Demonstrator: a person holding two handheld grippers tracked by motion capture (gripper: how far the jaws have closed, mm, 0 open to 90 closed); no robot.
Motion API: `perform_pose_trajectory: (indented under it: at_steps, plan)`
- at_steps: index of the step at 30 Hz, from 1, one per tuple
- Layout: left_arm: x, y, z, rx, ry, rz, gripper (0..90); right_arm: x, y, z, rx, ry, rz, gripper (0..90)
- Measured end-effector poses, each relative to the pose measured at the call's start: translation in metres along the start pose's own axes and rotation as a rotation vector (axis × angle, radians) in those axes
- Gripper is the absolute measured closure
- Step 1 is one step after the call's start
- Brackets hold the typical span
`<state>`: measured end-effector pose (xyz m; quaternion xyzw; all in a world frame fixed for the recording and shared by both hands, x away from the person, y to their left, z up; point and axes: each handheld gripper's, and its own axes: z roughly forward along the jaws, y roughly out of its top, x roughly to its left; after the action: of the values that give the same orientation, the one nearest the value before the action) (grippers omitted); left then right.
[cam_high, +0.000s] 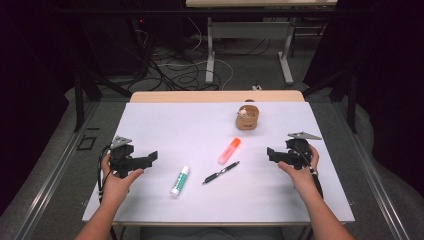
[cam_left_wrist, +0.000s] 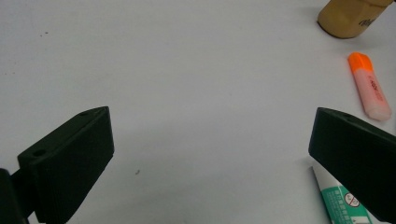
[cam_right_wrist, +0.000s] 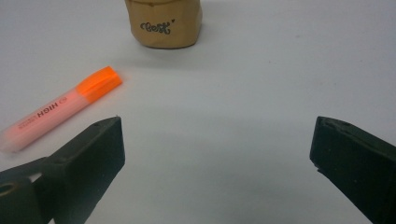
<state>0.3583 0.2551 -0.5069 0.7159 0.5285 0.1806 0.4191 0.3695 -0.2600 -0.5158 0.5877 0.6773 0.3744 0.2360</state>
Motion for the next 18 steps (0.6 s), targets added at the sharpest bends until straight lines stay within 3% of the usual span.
perform_pose_trajectory:
  at_steps: [5, 6, 9, 13, 18]
  plan:
    - [0.001, 0.001, -0.004, -0.028, 0.009, -0.013, 0.1, -0.001, 0.006, 0.0, -0.001, 0.007, -0.012, 3.7]
    - [0.001, 0.002, -0.006, -0.056, 0.018, -0.02, 0.1, -0.001, 0.008, 0.0, -0.005, 0.001, -0.019, 3.8]
    - [0.003, 0.002, -0.009, -0.066, 0.025, -0.008, 0.1, 0.0, 0.015, 0.0, -0.006, -0.009, -0.019, 3.8]
    - [0.004, 0.002, -0.011, -0.068, 0.033, -0.001, 0.2, 0.004, 0.029, 0.002, 0.001, 0.016, -0.007, 8.7]
    - [0.007, -0.001, -0.012, -0.066, 0.047, -0.006, 0.3, 0.014, 0.048, 0.008, 0.024, 0.031, -0.034, 8.9]
